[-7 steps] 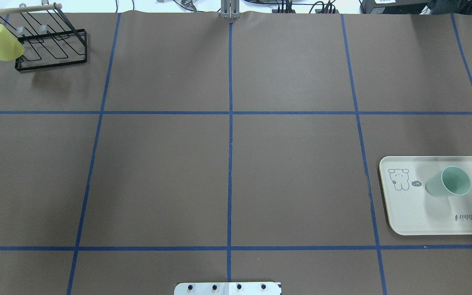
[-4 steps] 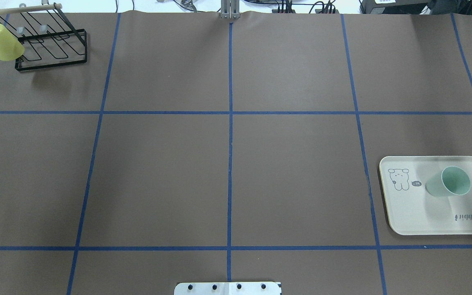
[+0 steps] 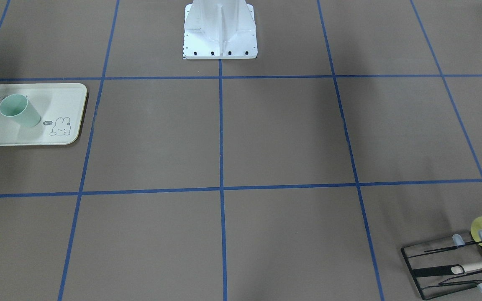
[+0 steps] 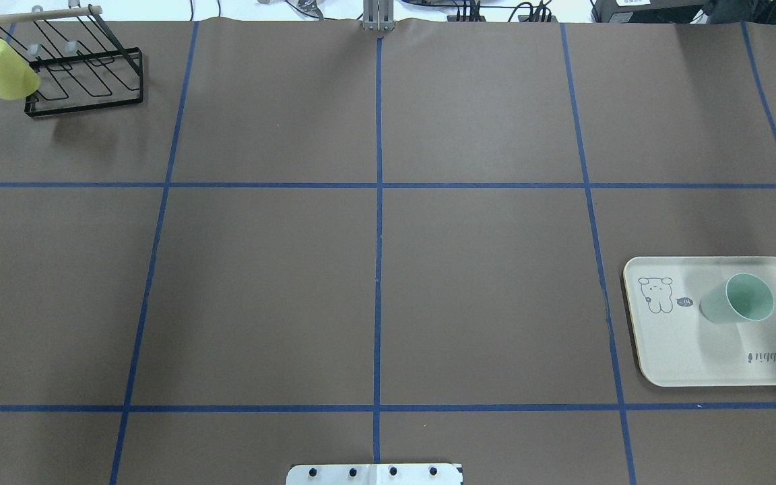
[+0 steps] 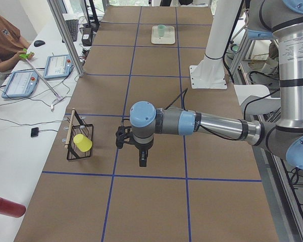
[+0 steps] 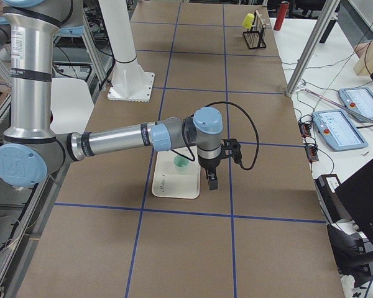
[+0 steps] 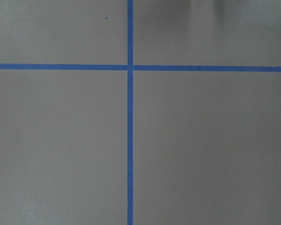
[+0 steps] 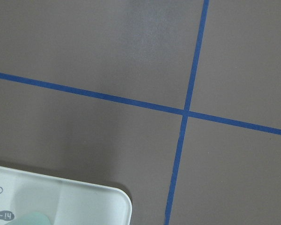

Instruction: Left arm grabs green cup and hands to right arm on tray

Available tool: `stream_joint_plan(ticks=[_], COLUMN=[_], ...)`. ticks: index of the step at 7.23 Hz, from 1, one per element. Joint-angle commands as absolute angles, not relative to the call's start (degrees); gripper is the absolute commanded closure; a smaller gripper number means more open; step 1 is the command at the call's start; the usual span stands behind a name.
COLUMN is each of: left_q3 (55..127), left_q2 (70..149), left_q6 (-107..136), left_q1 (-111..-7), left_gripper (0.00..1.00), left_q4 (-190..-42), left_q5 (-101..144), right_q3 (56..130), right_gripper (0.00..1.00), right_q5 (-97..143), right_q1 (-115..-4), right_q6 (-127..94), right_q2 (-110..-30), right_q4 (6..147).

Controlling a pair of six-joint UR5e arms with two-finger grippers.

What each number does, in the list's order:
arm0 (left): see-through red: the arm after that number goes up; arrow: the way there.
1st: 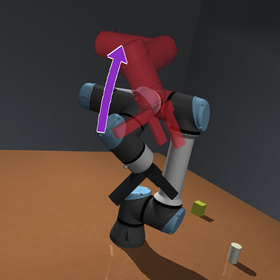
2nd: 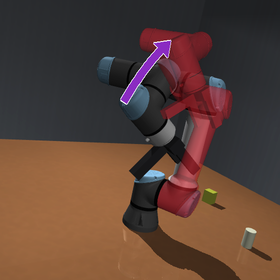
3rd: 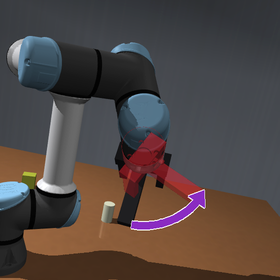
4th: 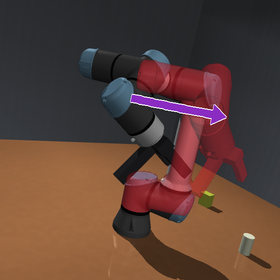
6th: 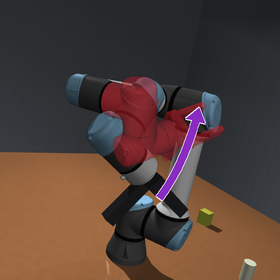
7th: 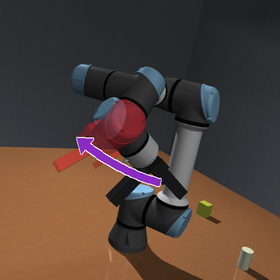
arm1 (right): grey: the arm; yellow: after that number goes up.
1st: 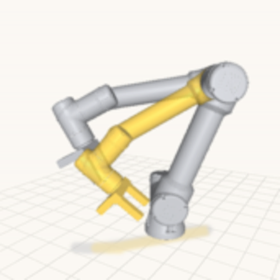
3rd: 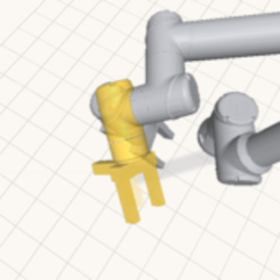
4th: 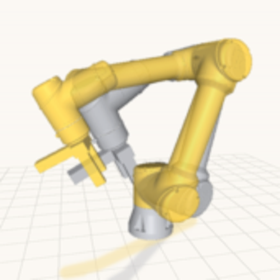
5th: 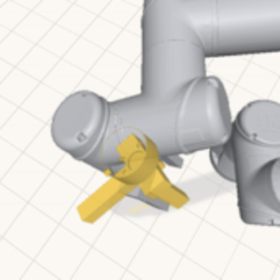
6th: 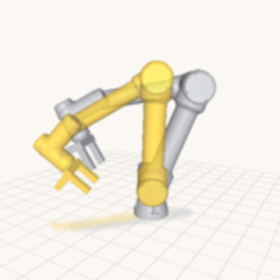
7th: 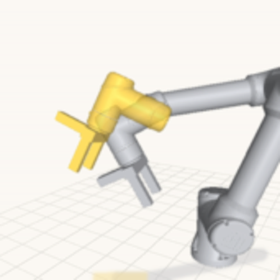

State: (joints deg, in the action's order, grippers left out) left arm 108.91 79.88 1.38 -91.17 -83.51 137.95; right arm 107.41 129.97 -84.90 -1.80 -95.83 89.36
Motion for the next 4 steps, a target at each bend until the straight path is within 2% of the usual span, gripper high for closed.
stream_joint_plan(ticks=[1, 4], left_q3=[109.33, 109.16], left_q2=[79.8, 79.81], left_q6=[1.76, 1.76], left_q1=[-91.14, -91.14], left_gripper=[0.0, 0.0], left_q4=[-83.5, -83.5], left_q5=[138.34, 138.07], right_q3=[107.31, 107.23], right_gripper=[0.0, 0.0], right_q5=[130.69, 133.24], right_q1=[-84.9, -85.08], right_q6=[-2.37, -2.37], right_q2=[-96.06, -96.42], right_q4=[89.47, 89.47])
